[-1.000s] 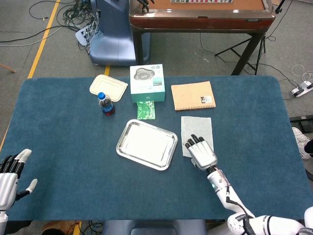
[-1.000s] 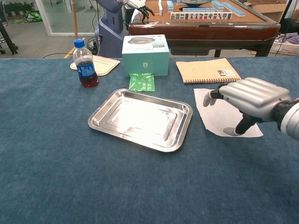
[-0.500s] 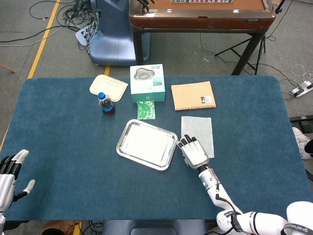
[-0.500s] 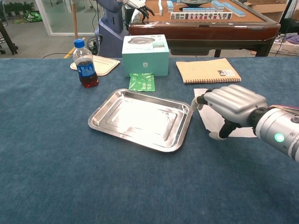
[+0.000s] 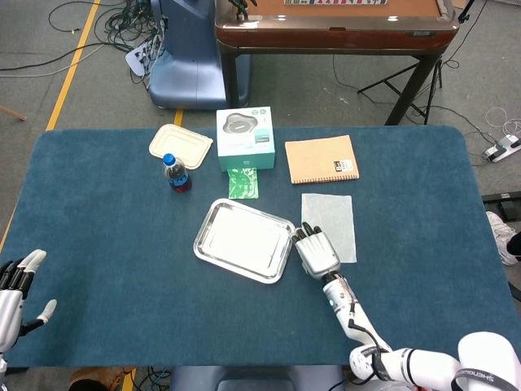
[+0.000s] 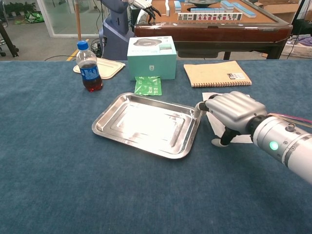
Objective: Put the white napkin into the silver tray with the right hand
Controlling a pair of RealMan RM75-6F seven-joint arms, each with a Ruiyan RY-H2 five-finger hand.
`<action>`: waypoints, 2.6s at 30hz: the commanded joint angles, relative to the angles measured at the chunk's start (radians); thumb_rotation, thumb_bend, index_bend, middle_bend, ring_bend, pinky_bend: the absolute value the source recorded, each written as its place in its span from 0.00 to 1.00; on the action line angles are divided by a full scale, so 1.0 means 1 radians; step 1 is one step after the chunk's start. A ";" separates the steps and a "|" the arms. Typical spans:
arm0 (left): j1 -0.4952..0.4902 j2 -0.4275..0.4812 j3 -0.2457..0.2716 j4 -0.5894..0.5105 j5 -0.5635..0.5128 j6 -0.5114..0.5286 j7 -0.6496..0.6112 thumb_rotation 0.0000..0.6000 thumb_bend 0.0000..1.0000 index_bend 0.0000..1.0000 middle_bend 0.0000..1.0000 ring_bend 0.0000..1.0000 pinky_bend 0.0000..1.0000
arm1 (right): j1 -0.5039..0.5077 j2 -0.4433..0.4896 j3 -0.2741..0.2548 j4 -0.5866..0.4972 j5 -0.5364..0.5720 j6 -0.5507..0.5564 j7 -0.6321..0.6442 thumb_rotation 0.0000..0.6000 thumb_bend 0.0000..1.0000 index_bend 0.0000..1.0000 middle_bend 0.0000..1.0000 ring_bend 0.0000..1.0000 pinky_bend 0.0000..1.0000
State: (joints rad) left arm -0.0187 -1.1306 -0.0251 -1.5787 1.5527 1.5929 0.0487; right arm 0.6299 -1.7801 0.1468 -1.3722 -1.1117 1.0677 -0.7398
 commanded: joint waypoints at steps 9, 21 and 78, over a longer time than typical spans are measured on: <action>0.003 -0.004 0.000 0.012 -0.002 -0.001 -0.013 1.00 0.24 0.09 0.12 0.12 0.09 | -0.003 0.003 0.006 0.034 0.017 0.016 0.015 1.00 0.24 0.30 0.26 0.13 0.31; 0.000 -0.009 -0.001 0.021 -0.004 -0.008 -0.017 1.00 0.24 0.09 0.12 0.12 0.09 | -0.014 0.017 0.004 0.034 0.009 0.044 0.029 1.00 0.29 0.51 0.32 0.13 0.31; 0.012 0.007 -0.003 -0.019 -0.010 0.007 0.036 1.00 0.24 0.10 0.12 0.12 0.09 | 0.154 0.277 0.132 -0.210 -0.261 0.015 0.224 1.00 0.51 0.56 0.38 0.16 0.31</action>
State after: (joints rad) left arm -0.0073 -1.1239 -0.0282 -1.5978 1.5429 1.5997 0.0841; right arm 0.7690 -1.4890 0.2753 -1.5929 -1.3577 1.0949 -0.5309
